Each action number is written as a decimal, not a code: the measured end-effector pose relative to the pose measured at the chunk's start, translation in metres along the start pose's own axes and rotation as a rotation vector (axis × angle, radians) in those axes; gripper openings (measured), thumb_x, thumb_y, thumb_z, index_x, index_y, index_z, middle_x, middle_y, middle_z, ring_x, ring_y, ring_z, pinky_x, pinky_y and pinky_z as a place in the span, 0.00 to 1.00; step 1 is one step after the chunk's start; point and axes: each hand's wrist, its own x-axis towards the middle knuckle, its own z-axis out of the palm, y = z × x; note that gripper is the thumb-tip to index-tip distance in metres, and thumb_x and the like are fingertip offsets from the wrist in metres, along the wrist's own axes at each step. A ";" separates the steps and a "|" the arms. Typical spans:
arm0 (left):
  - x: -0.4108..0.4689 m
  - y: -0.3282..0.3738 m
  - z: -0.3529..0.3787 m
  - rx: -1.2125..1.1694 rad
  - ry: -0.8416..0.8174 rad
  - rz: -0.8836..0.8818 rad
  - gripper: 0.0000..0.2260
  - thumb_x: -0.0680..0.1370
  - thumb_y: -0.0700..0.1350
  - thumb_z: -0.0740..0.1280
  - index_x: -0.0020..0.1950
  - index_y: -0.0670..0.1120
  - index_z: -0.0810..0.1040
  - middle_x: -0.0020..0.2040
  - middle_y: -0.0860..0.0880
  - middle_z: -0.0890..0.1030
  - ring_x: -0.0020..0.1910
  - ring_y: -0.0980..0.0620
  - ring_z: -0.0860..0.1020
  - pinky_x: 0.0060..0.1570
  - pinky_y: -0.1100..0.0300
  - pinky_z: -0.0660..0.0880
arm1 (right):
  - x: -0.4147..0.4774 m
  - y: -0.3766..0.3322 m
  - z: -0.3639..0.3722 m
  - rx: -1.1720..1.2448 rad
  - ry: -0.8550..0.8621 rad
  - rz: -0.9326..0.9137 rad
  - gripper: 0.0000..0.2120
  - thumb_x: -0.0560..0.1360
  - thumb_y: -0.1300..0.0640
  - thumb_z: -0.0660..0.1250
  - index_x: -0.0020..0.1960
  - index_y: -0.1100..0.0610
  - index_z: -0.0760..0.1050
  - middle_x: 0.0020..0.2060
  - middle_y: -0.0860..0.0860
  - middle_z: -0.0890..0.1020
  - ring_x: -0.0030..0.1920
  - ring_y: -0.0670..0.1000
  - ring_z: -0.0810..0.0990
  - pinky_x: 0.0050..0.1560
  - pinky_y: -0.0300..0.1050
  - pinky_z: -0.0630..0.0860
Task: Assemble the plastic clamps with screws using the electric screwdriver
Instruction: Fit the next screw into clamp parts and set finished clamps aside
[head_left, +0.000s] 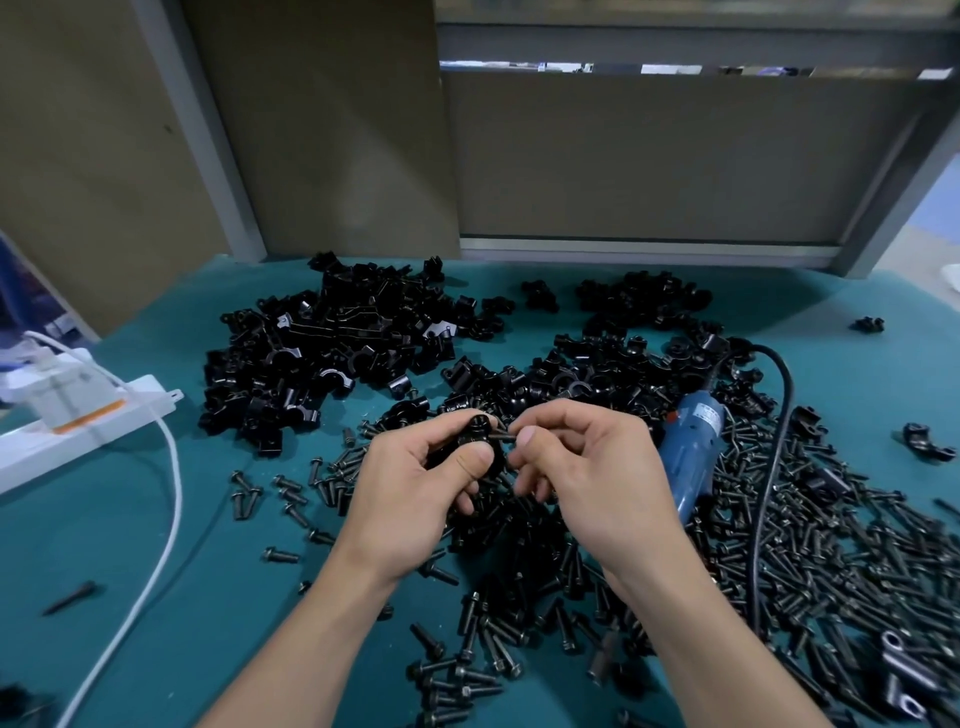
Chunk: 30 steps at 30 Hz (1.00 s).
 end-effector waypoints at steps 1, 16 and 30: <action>0.000 0.000 0.000 0.012 -0.008 0.001 0.16 0.79 0.40 0.73 0.67 0.47 0.83 0.44 0.52 0.87 0.33 0.53 0.79 0.36 0.60 0.79 | 0.000 0.000 0.000 -0.015 -0.007 -0.003 0.10 0.80 0.61 0.70 0.43 0.49 0.84 0.33 0.53 0.85 0.32 0.56 0.83 0.33 0.47 0.79; -0.010 0.011 0.001 0.277 -0.069 0.131 0.15 0.81 0.45 0.73 0.67 0.56 0.83 0.36 0.56 0.85 0.29 0.53 0.81 0.35 0.64 0.77 | -0.006 0.002 0.006 -0.352 0.052 -0.062 0.16 0.83 0.46 0.64 0.37 0.48 0.74 0.26 0.43 0.79 0.25 0.44 0.74 0.27 0.38 0.69; -0.011 0.012 0.001 0.216 -0.081 0.126 0.15 0.76 0.53 0.70 0.62 0.65 0.83 0.38 0.54 0.86 0.31 0.53 0.82 0.36 0.59 0.80 | -0.007 0.001 0.005 -0.348 -0.004 -0.036 0.22 0.83 0.44 0.62 0.34 0.54 0.73 0.27 0.52 0.77 0.26 0.43 0.69 0.29 0.41 0.67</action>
